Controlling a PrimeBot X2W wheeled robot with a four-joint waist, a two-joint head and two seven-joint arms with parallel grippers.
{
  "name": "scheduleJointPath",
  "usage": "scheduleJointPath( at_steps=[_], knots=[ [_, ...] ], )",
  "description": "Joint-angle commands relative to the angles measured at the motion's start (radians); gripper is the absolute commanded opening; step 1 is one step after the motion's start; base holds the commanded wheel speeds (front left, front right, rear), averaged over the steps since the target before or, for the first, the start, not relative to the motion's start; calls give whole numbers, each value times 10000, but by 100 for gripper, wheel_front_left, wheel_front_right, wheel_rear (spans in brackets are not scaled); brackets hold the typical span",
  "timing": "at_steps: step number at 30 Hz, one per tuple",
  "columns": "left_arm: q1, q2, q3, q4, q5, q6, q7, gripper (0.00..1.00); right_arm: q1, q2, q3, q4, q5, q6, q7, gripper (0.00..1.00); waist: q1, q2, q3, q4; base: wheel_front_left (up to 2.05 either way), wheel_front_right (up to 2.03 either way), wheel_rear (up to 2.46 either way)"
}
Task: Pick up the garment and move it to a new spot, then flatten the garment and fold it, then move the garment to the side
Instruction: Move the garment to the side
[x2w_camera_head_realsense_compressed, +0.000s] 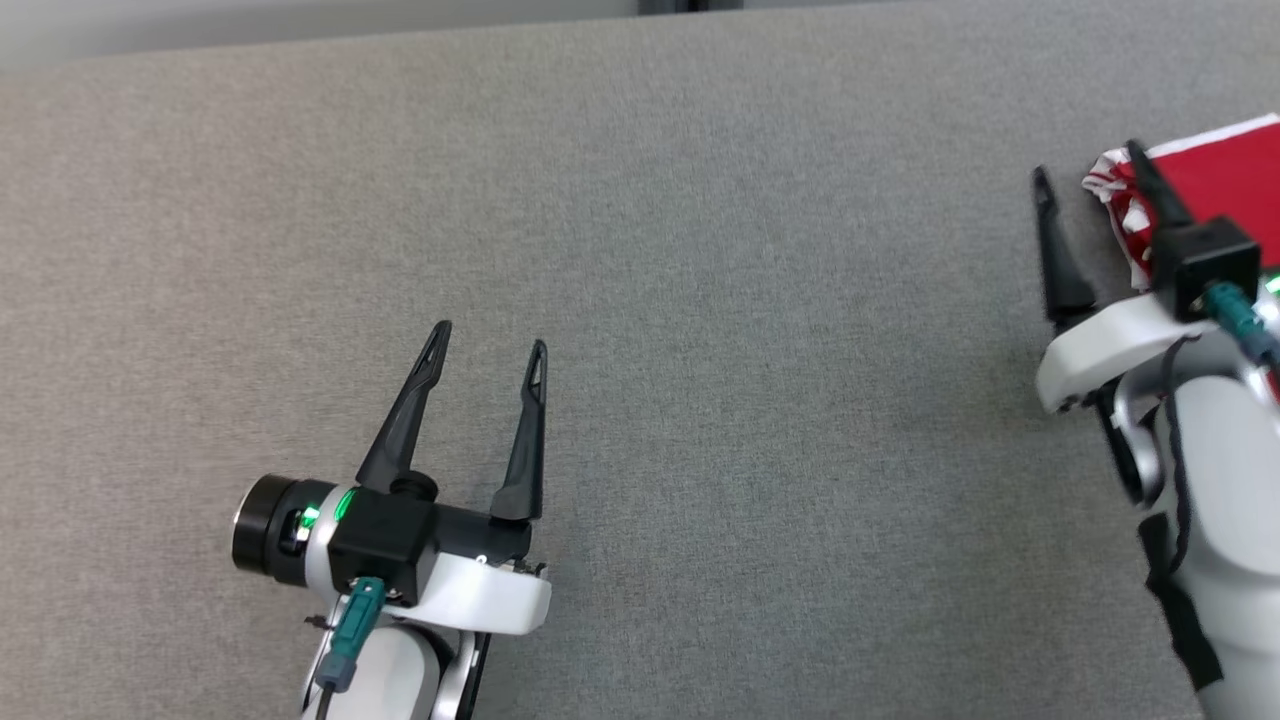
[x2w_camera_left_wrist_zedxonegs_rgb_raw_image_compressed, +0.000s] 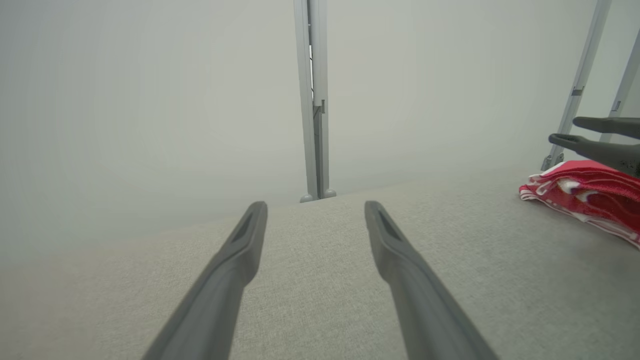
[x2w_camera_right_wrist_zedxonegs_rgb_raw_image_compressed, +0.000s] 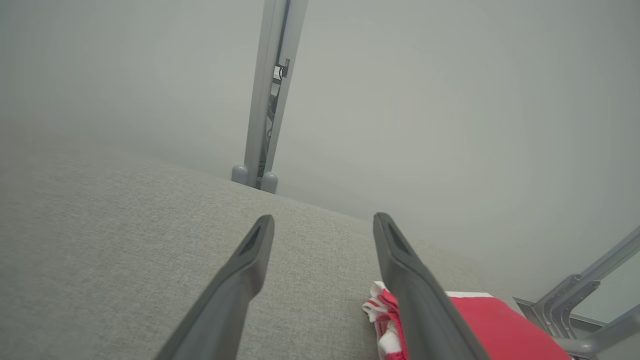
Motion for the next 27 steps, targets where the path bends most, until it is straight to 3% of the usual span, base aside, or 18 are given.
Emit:
scheduleJointPath(
  at_steps=[1, 8, 14, 21, 27],
  knots=[
    [171, -3, 161, 72, -159, 82, -26, 100, 343, 34, 188, -281, 299, -1, -11, 100, 0, 0, -344, 135, 0, 0, 0],
    [683, -166, 831, 420, -604, 173, -26, 100, 1788, 312, 688, -2361, 1389, -1, -13, 100, 0, 0, -1052, 275, 0, 0, 0],
    [1072, -265, 1320, 161, -702, 126, -26, 100, 3012, 534, 496, -3963, 1383, -1, -13, 100, 0, 0, -1550, 305, 0, 0, 0],
    [1592, -316, 1841, 316, -633, 14, -26, 100, 4465, 939, 109, -4861, 1733, -1, -13, 100, 0, 0, -1981, 356, 0, 0, 0],
    [2273, -358, 2334, 402, -935, -641, -26, 100, 5926, 1160, 216, -5267, 1969, 0, -13, 100, 0, 0, -2464, 493, 0, 0, 0]
  ],
)
